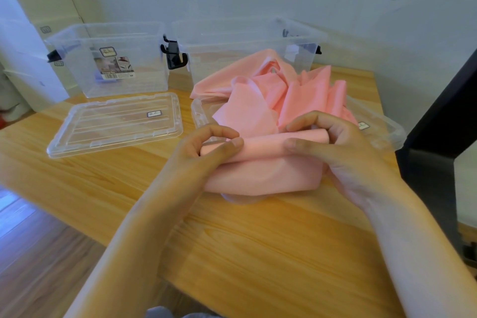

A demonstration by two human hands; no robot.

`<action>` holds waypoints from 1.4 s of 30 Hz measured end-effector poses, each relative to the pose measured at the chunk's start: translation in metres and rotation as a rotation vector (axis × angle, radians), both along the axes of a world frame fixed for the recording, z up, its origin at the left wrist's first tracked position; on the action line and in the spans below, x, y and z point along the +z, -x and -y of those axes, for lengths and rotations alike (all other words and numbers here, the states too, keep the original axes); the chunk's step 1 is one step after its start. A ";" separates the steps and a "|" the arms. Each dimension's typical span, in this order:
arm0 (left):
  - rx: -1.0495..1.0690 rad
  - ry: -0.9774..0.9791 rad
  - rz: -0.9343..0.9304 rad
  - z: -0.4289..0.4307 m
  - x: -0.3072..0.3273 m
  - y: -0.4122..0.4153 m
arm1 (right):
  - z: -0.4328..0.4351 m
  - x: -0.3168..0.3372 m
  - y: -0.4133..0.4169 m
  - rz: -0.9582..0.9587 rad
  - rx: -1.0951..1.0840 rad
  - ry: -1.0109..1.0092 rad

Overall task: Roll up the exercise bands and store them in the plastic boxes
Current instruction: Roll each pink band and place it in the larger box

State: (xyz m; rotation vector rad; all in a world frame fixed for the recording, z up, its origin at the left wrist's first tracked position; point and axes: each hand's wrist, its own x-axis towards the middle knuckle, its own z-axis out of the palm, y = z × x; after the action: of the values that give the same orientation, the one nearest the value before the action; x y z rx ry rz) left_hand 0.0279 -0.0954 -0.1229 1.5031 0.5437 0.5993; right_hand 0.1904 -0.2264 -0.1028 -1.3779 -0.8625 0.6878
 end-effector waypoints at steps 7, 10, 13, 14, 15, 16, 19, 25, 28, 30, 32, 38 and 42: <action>0.037 -0.034 0.094 -0.003 0.001 0.002 | 0.000 -0.003 -0.001 -0.063 0.020 0.106; 0.050 -0.056 0.134 -0.002 0.001 0.002 | -0.001 -0.005 -0.001 -0.054 0.023 0.121; 0.024 -0.024 0.086 -0.001 0.001 0.001 | 0.000 -0.003 -0.001 -0.028 -0.017 0.082; 0.016 -0.015 0.056 -0.001 0.001 0.001 | 0.000 -0.003 -0.001 -0.018 -0.019 0.067; 0.009 -0.011 0.033 -0.001 0.000 0.001 | 0.000 -0.003 -0.001 -0.009 -0.014 0.050; 0.005 -0.009 0.023 -0.001 0.000 0.001 | 0.000 -0.003 -0.001 0.003 -0.008 0.031; -0.001 0.006 0.040 -0.002 0.000 0.001 | 0.001 -0.002 -0.001 0.033 0.002 -0.009; 0.048 -0.052 0.155 -0.002 0.001 0.001 | 0.001 -0.004 -0.004 -0.034 0.040 0.064; 0.065 -0.133 0.183 0.000 0.000 -0.001 | 0.000 -0.007 -0.005 -0.079 0.029 0.126; 0.068 -0.147 0.187 0.000 -0.001 -0.001 | 0.000 -0.007 -0.004 -0.082 0.027 0.126; 0.065 -0.136 0.179 -0.001 -0.001 -0.001 | 0.000 -0.006 -0.005 -0.073 0.010 0.094; 0.059 -0.030 0.105 0.000 0.000 -0.002 | 0.002 -0.001 -0.002 -0.026 0.013 -0.011; 0.062 -0.037 0.117 -0.001 0.001 -0.001 | 0.003 0.001 0.000 -0.062 0.037 -0.062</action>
State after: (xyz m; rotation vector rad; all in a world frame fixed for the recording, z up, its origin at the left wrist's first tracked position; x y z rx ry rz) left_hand 0.0290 -0.0940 -0.1220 1.4803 0.4926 0.7440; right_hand 0.1904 -0.2290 -0.1019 -1.2819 -0.8550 0.7234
